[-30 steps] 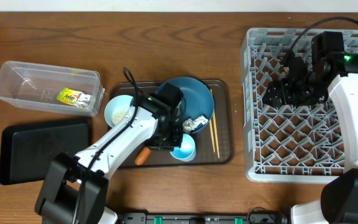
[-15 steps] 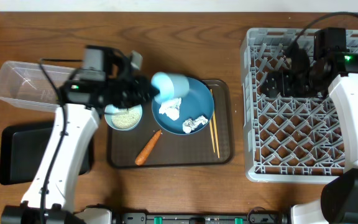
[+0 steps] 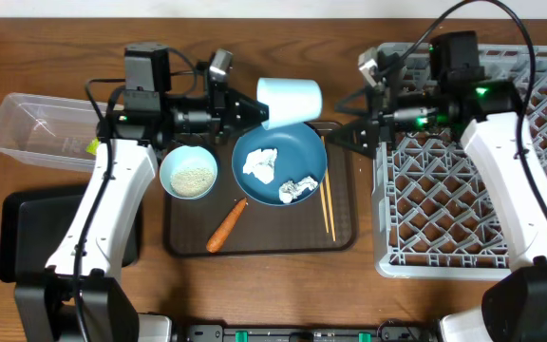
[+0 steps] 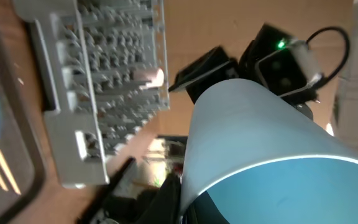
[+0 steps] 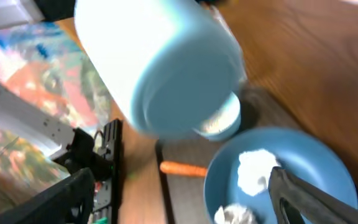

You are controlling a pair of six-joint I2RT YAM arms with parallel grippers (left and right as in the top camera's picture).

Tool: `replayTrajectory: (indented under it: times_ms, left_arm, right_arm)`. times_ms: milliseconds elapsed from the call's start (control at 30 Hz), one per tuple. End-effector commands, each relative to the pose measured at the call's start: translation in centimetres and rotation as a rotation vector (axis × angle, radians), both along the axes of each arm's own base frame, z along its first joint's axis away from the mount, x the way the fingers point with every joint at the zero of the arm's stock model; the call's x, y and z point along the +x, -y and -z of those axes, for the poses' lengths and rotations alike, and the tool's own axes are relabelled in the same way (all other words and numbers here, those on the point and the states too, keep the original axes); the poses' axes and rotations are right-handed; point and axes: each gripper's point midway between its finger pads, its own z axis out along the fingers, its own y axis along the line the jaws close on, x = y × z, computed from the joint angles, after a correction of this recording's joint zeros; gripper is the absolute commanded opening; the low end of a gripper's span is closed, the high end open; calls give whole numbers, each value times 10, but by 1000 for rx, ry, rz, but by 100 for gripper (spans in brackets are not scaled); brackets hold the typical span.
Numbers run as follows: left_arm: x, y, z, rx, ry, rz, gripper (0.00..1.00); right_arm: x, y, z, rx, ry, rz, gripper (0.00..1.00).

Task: Sort waste into correct bins and load items into the dishwasher rack
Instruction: 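Hand the light-blue cup from the left gripper to the right gripper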

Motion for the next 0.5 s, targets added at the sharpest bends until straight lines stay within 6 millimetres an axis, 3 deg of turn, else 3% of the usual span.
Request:
replayTrajectory:
  times_ms: [0,233,467]
  left_arm:
    - [-12,8,-11,-43,-11,65,6]
    - [-19,20,-11,-42,-11,101,6]
    - [-19,22,-10,-37,-11,101,6]
  right_arm:
    - [-9,-11,-21,71,93,-73,88]
    - [-4,-16,-29,93,180,-89,89]
    - [-12,-20,-44,174,211,-149,87]
